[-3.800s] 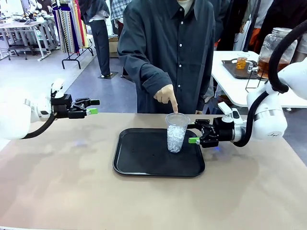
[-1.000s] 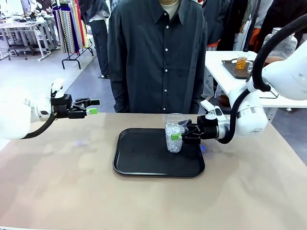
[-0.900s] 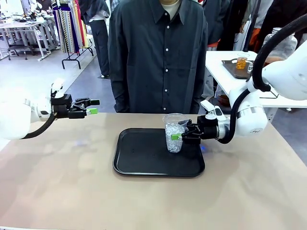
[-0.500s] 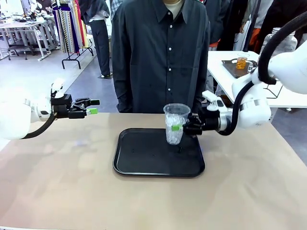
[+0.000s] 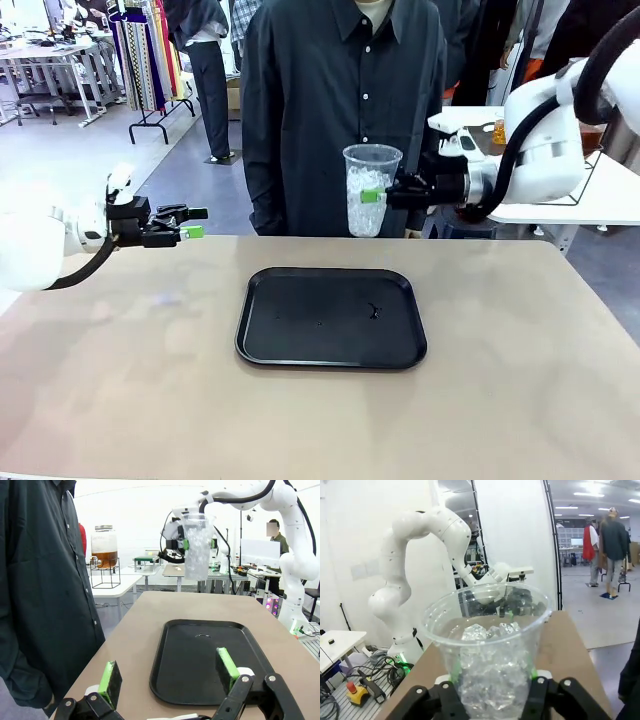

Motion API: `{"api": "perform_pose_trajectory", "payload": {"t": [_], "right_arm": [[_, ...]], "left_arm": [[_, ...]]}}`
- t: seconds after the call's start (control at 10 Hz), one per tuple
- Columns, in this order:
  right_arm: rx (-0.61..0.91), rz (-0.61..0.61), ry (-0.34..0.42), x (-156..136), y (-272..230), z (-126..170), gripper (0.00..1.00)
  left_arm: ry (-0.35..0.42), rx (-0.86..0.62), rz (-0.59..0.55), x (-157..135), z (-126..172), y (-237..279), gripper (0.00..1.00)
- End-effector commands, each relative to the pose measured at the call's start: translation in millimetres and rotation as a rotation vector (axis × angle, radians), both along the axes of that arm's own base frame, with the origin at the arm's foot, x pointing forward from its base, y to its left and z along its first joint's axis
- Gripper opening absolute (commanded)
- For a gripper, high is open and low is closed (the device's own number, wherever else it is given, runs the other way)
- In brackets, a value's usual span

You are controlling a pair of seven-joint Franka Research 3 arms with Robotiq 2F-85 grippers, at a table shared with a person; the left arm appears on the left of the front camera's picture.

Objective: Pour the drink into the iced cup.
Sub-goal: Pick up the iced cup indicated by the human and present it to them, then open the gripper to release the iced cup you were holding.

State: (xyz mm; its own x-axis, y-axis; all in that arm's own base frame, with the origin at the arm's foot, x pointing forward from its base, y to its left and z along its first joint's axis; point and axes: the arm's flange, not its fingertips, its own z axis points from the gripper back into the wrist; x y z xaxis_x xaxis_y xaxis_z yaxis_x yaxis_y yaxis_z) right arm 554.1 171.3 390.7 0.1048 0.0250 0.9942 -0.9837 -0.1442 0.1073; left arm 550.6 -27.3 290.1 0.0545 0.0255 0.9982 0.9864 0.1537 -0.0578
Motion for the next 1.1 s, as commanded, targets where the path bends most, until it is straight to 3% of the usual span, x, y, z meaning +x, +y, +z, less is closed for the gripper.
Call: {"api": "perform_pose_trajectory", "payload": {"t": [0.0, 0.1, 1.0], "right_arm": [[-0.096, -0.086, -0.029, 22.0, 7.5, 9.3, 0.57], [0.0, 0.0, 0.0, 0.0, 0.0, 0.0, 0.57], [0.0, 0.0, 0.0, 0.0, 0.0, 0.0, 0.57]], "left_arm": [[0.0, -0.005, -0.002, -1.5, 4.6, -0.3, 1.0], [0.0, -0.005, -0.002, -1.5, 4.6, -0.3, 1.0], [0.0, -0.005, -0.002, -1.5, 4.6, -0.3, 1.0]]}}
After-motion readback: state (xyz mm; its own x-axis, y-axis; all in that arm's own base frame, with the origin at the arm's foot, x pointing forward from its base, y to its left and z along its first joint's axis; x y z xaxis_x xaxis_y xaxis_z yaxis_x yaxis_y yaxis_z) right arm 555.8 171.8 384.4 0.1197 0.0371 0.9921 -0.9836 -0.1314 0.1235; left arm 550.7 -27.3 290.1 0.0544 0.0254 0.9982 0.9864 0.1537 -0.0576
